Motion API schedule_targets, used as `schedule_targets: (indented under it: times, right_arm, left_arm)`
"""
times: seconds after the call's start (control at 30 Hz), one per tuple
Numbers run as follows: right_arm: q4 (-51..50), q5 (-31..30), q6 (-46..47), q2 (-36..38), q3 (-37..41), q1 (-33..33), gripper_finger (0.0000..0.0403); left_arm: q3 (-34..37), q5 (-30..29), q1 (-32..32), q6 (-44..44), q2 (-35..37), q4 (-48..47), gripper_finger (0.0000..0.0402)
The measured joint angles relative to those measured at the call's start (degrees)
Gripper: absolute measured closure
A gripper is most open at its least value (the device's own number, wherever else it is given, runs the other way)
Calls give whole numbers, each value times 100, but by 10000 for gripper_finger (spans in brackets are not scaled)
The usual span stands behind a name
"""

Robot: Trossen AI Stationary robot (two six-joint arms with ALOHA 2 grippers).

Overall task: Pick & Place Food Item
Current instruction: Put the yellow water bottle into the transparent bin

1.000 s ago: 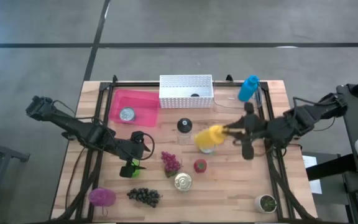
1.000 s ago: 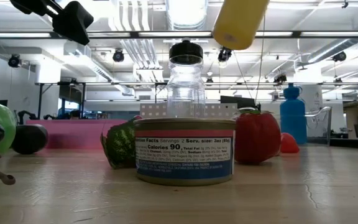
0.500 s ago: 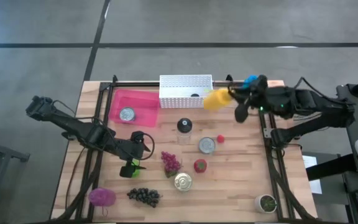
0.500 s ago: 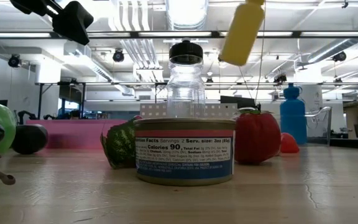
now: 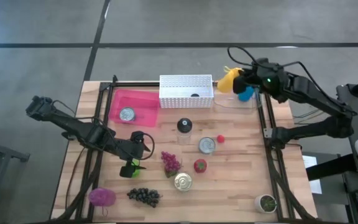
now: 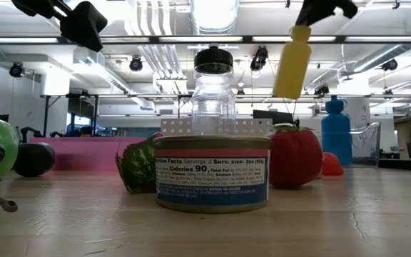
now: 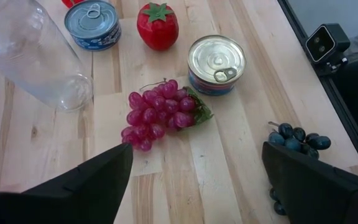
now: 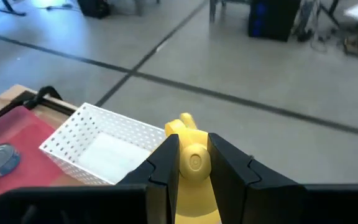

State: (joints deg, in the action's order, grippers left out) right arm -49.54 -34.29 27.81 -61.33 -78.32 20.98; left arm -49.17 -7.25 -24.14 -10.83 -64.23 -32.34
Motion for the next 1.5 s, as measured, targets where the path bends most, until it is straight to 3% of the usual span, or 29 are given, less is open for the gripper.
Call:
schedule_targets:
  times: [0.57,1.5]
  right_arm:
    - [61,943,-212,-1209,224,1404,337]
    - [1578,1190,-632,-1667,1189,1927,337]
  left_arm:
    - [0,-2,0,17,0,-1,40]
    - [72,-4,0,-162,-2,-46,43]
